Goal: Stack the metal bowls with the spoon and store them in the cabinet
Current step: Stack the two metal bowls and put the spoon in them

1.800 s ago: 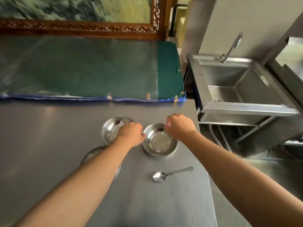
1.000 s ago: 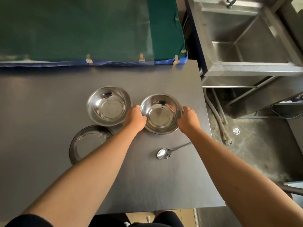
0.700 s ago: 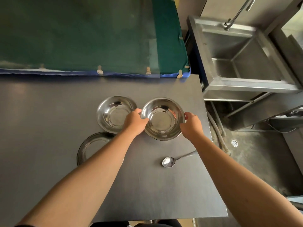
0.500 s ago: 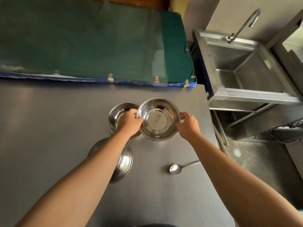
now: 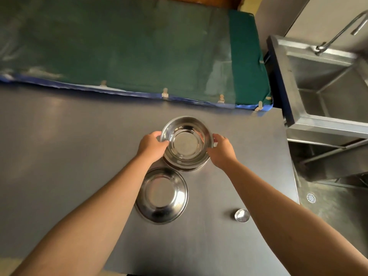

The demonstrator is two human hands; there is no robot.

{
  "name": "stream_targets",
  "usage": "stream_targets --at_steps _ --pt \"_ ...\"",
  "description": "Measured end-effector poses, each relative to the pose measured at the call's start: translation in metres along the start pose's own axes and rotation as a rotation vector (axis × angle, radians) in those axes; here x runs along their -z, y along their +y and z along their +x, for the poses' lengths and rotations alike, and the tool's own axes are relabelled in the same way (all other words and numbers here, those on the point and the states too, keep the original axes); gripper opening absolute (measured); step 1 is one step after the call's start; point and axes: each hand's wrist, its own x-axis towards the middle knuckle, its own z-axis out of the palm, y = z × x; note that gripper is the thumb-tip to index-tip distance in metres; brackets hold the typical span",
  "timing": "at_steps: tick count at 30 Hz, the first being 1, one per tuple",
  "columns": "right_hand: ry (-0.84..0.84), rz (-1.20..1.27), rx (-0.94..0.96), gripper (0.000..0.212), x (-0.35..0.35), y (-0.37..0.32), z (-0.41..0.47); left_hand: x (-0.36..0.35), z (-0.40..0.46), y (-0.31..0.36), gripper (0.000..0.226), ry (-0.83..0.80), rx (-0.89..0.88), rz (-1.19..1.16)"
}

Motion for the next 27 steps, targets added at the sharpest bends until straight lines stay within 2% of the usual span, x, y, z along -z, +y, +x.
stream_targets --at_steps 6,10,17,22,27 --pt "0.002 -0.046 -0.044 0.038 -0.015 0.009 0.004 -0.004 0.011 -0.012 0.052 -0.063 0.060 -0.044" --pt "0.005 -0.054 -0.073 0.037 -0.021 0.016 0.004 -0.007 0.017 -0.020 0.049 -0.075 0.044 0.024" --pt "0.060 0.036 -0.184 0.053 -0.028 0.028 -0.002 -0.019 0.017 -0.030 0.045 -0.098 0.064 -0.056" --pt "0.089 0.066 -0.191 0.030 -0.015 0.039 -0.015 -0.029 0.006 -0.025 0.048 -0.148 0.060 -0.118" --pt "0.098 0.053 -0.198 0.034 0.006 0.060 -0.035 -0.052 -0.016 -0.022 0.049 -0.207 0.036 -0.141"
